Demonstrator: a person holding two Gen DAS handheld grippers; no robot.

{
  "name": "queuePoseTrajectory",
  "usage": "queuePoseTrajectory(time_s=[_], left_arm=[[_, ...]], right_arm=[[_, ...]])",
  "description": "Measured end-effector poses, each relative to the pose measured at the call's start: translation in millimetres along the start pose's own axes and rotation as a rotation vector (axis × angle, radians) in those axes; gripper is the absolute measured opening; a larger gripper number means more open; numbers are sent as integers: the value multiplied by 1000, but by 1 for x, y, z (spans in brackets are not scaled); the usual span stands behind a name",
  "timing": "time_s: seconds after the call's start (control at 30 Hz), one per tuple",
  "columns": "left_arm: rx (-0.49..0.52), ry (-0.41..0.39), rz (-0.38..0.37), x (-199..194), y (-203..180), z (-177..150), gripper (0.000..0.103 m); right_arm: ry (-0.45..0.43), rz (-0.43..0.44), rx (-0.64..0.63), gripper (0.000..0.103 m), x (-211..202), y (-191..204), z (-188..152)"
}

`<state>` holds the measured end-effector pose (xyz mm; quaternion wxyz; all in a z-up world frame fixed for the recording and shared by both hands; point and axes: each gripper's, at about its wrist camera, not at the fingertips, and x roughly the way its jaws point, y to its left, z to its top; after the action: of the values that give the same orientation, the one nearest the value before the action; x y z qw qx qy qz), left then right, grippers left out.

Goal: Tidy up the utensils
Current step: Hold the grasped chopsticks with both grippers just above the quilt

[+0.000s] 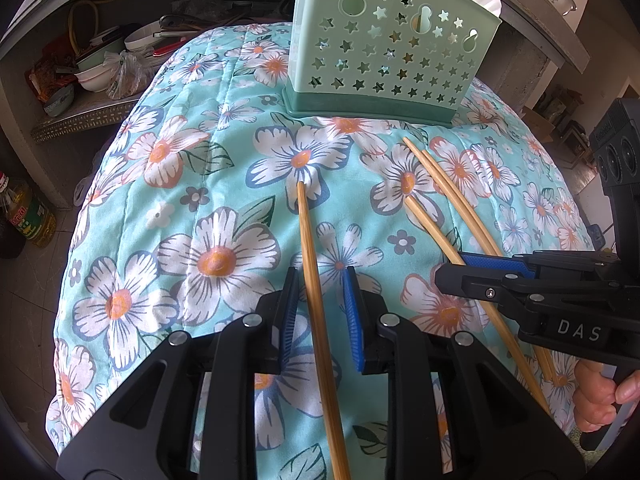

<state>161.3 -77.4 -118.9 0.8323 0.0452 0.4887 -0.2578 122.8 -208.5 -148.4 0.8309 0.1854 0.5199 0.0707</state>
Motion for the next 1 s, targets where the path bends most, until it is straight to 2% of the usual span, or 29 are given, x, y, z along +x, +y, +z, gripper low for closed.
queuePoseTrajectory(time_s=[0.5, 1.0], left_arm=[[-1, -1, -2, 0, 0, 0, 21], [-67, 26, -116, 11, 24, 23, 22]], right_arm=[[0, -1, 0, 18, 0, 0, 0], [-19, -57, -66, 22, 6, 10, 14]])
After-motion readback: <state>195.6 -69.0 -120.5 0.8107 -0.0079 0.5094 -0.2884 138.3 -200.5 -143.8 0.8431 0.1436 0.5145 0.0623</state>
